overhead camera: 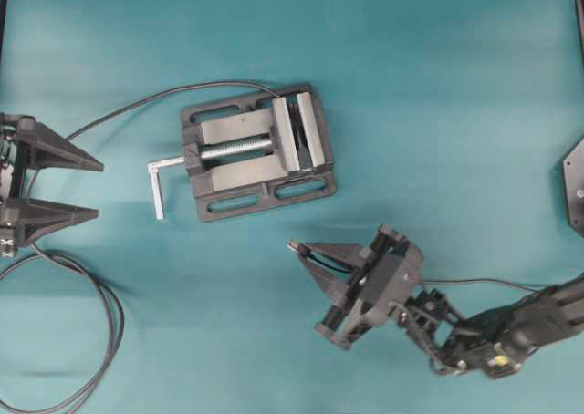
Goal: Insert the USB cable into the fixed female connector.
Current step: 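Rotate the right gripper holding the USB plug to point toward the vise, then move the right gripper to align the USB plug above the vise port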
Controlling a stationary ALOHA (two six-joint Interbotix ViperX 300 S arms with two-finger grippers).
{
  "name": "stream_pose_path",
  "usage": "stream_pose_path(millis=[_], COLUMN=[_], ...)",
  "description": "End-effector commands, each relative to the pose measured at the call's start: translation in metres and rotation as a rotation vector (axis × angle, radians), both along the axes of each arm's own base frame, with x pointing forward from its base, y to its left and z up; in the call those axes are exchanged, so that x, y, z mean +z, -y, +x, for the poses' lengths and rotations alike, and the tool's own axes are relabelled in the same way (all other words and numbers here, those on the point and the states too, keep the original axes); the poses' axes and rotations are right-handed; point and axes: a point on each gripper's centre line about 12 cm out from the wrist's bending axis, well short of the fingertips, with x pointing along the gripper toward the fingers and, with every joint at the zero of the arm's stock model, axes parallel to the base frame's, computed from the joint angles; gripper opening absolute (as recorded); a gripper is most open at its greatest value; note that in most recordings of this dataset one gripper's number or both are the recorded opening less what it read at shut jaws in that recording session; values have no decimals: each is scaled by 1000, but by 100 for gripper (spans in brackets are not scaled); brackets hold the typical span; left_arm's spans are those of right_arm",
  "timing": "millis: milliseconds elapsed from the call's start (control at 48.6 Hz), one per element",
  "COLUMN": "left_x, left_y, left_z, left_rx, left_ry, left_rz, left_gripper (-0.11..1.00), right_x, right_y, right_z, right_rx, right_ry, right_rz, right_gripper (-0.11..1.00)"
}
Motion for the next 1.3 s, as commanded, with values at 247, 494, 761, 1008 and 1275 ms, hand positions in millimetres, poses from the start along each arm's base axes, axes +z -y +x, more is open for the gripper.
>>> stream_pose_path(millis=[247, 494, 761, 1008, 1275], left_x=[1, -2, -3, -4, -5], left_y=[4, 12, 15, 15, 15], left_z=[1, 0, -1, -2, -2], left_rx=[-22, -68, -89, -90, -90], left_ry=[-10, -52, -57, -58, -60], left_rz=[-8, -3, 0, 0, -1], left_gripper=[100, 100, 100, 100, 100], right_x=[12, 8, 8, 6, 10], right_y=[-17, -12, -5, 6, 12], right_z=[33, 24, 19, 25, 29], right_rx=[-288, -464, -551, -585, -612], right_ry=[-25, -38, -39, -36, -24], right_rz=[-58, -88, -117, -119, -116], right_gripper=[21, 21, 21, 22, 21])
